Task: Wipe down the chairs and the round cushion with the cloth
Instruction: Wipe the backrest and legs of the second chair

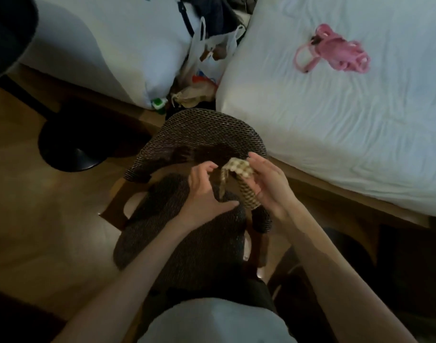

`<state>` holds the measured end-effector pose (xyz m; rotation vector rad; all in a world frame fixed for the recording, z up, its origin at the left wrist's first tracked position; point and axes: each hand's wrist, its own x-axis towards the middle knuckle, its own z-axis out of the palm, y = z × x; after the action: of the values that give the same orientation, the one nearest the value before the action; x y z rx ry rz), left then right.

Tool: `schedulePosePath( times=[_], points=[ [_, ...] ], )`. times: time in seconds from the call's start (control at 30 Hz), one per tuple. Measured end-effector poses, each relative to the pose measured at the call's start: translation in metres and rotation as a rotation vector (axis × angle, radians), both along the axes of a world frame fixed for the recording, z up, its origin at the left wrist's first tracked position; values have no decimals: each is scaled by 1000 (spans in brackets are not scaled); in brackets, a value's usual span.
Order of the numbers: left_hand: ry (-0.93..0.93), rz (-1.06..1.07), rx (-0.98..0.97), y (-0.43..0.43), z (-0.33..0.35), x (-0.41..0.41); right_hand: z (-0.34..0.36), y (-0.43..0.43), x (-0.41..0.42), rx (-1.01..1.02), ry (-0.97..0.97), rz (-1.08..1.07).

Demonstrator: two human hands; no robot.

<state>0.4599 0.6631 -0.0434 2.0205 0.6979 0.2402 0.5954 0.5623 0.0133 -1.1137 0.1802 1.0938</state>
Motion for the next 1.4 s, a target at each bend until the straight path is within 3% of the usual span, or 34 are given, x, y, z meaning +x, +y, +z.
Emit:
schedulePosePath(
  times=[0.13, 0.27, 0.4, 0.63, 0.73, 0.87, 1.03, 1.17, 1.23, 1.3, 1.37, 1.4],
  points=[
    [-43, 229, -9, -36, -3, 42, 8, -9, 35, -6, 43, 27],
    [-92, 304, 24, -38, -8, 72, 8, -22, 65, -13, 137, 26],
    [-55, 238, 8, -19, -15, 82, 9, -31, 76, 30, 196, -26],
    [-98, -7, -161, 27, -10, 46, 6, -35, 47, -41, 18, -233],
    [-74, -81, -108, 50, -5, 25, 4, -27, 22, -137, -65, -342],
    [-103, -146, 113, 84, 11, 21, 0, -7, -1, -222, -95, -482],
    [-131, -113, 190, 126, 28, 73, 1, 30, 21, -176, -49, -673],
    [-169, -49, 319, 151, 26, 128, -6, 66, 63, -53, -85, -647],
    [-125, 41, 394, 155, 15, 143, -21, 76, 79, -133, -291, -425],
    [-78, 56, 477, 148, -2, 143, -45, 78, 88, -402, -794, -11],
    [-2, -98, 588, 136, -24, 131, -70, 78, 95, -575, -1289, 356],
    [61, -196, 639, 132, -35, 125, -80, 81, 99, -603, -1425, 486]
  ],
)
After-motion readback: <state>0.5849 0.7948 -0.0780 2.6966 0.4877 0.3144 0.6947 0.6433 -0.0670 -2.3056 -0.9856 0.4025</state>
